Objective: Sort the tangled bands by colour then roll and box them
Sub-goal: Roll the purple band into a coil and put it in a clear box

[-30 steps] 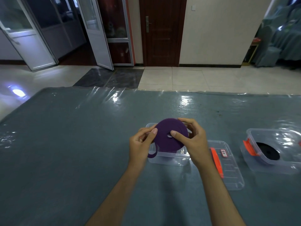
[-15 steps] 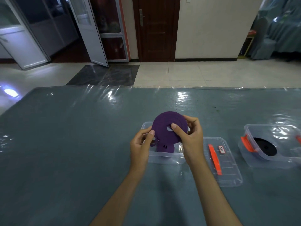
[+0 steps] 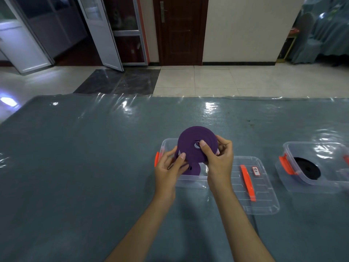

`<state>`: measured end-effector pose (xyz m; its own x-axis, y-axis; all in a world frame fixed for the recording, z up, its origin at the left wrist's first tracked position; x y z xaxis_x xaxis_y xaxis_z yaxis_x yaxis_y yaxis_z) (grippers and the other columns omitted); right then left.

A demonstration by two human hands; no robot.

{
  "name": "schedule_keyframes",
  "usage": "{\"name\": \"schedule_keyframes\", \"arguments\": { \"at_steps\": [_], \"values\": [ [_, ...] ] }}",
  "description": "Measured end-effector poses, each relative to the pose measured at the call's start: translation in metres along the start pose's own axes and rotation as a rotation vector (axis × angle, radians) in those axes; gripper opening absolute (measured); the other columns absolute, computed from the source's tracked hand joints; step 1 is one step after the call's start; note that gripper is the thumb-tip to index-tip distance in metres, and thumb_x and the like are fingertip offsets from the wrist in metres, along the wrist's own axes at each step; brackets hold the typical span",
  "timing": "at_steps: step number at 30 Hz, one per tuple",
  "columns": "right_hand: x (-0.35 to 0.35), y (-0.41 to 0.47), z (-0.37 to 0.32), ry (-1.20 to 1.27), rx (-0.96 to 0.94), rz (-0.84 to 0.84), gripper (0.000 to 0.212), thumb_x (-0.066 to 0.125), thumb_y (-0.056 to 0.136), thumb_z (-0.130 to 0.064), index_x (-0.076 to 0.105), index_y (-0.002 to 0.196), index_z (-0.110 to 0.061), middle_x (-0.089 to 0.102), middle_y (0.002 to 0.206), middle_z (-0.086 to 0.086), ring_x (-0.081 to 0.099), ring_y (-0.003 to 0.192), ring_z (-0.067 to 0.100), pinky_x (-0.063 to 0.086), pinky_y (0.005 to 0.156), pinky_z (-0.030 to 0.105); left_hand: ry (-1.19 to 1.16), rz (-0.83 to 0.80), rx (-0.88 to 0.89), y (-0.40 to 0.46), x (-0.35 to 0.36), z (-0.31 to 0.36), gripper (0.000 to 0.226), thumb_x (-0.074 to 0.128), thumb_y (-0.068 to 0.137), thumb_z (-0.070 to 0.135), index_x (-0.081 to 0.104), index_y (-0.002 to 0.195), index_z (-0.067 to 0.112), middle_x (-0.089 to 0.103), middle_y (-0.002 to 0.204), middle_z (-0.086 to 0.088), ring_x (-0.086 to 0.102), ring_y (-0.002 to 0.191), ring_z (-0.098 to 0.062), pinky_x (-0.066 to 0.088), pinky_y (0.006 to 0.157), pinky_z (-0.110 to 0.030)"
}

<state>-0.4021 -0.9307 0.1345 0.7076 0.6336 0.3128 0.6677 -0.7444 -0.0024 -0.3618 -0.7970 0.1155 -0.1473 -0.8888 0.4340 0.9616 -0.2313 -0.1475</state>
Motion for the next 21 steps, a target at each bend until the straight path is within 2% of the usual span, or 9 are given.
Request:
{"name": "schedule_keyframes", "arguments": {
  "at_steps": [2,5,8,11,13,16,18,19,21],
  "values": [
    [0.0,0.006,0.004,0.004,0.049,0.0,0.047,0.089,0.084,-0.018,0.06,0.121,-0.017,0.069,0.124,0.013,0.073,0.113,0.03,0.063,0.09,0.053,-0.042,-0.008,-0.049,0.004,0.002,-0.002,0.04,0.076,0.094,0.012,0.069,0.133,0.015,0.079,0.118,-0.009,0.078,0.107,-0.027,0.063,0.085,-0.031],
    [-0.008,0.017,0.011,-0.04,0.128,-0.031,0.03,0.086,0.087,-0.024,0.063,0.104,-0.014,0.075,0.112,0.013,0.075,0.105,0.032,0.063,0.088,0.056,-0.028,0.032,-0.087,0.019,-0.001,0.001,0.033,0.073,0.097,0.005,0.072,0.128,0.017,0.077,0.124,-0.011,0.078,0.108,-0.023,0.063,0.08,-0.025],
    [-0.017,0.03,0.021,-0.082,0.214,-0.063,0.019,0.08,0.093,-0.021,0.061,0.092,-0.018,0.075,0.09,0.007,0.074,0.089,0.028,0.061,0.073,0.047,0.033,0.047,-0.152,0.037,-0.006,0.0,0.034,0.073,0.097,0.008,0.072,0.13,0.017,0.072,0.134,-0.009,0.075,0.116,-0.027,0.064,0.084,-0.03],
    [-0.021,0.041,0.036,-0.06,0.3,-0.114,0.023,0.073,0.098,-0.012,0.065,0.118,-0.02,0.074,0.091,0.01,0.076,0.086,0.024,0.062,0.067,0.037,0.062,0.084,-0.195,0.054,-0.006,-0.007,0.032,0.074,0.097,0.008,0.07,0.128,0.013,0.077,0.121,-0.006,0.077,0.11,-0.026,0.065,0.087,-0.036],
    [-0.021,0.05,0.047,-0.088,0.352,-0.135,0.029,0.069,0.1,-0.008,0.067,0.126,-0.019,0.076,0.1,0.015,0.078,0.089,0.025,0.064,0.071,0.039,0.07,0.127,-0.22,0.068,-0.006,-0.018,0.029,0.075,0.096,0.006,0.072,0.124,0.011,0.081,0.103,0.0,0.078,0.097,-0.022,0.066,0.077,-0.032],
    [-0.023,0.068,0.066,-0.203,0.443,-0.121,0.021,0.065,0.101,-0.003,0.066,0.119,-0.013,0.074,0.111,0.023,0.077,0.087,0.023,0.066,0.078,0.045,0.094,0.191,-0.249,0.093,-0.006,-0.04,0.027,0.076,0.094,0.001,0.071,0.12,0.006,0.081,0.082,0.009,0.078,0.082,-0.018,0.066,0.067,-0.029],
    [-0.025,0.081,0.075,-0.332,0.509,-0.147,0.016,0.063,0.101,-0.003,0.06,0.113,-0.012,0.073,0.11,0.025,0.073,0.084,0.023,0.065,0.082,0.051,0.181,0.204,-0.245,0.111,-0.007,-0.057,0.024,0.076,0.094,-0.001,0.07,0.116,0.003,0.075,0.072,0.027,0.078,0.074,-0.011,0.066,0.067,-0.03],
    [-0.026,0.088,0.08,-0.405,0.535,-0.172,0.014,0.063,0.101,-0.004,0.057,0.109,-0.014,0.073,0.107,0.022,0.072,0.083,0.023,0.066,0.077,0.048,0.233,0.205,-0.252,0.12,-0.008,-0.067,0.021,0.076,0.094,-0.001,0.07,0.114,0.004,0.074,0.072,0.03,0.078,0.074,-0.01,0.067,0.07,-0.033],
    [-0.029,0.1,0.088,-0.555,0.567,-0.218,0.017,0.065,0.101,-0.008,0.052,0.102,-0.019,0.07,0.104,0.014,0.069,0.081,0.018,0.061,0.061,0.033,0.324,0.229,-0.285,0.136,-0.01,-0.086,0.018,0.077,0.093,0.0,0.071,0.107,0.01,0.08,0.085,0.009,0.079,0.089,-0.023,0.066,0.084,-0.047]
  ]
}}
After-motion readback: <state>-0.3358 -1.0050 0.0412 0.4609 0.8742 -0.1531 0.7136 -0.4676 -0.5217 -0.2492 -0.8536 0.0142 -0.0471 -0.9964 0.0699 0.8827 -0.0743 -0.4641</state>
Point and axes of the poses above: each hand's wrist, its own y-axis towards the middle knuckle, its own x-axis out of the palm, z = x × y, the point moved 1 cm from there along y, towards the middle knuckle
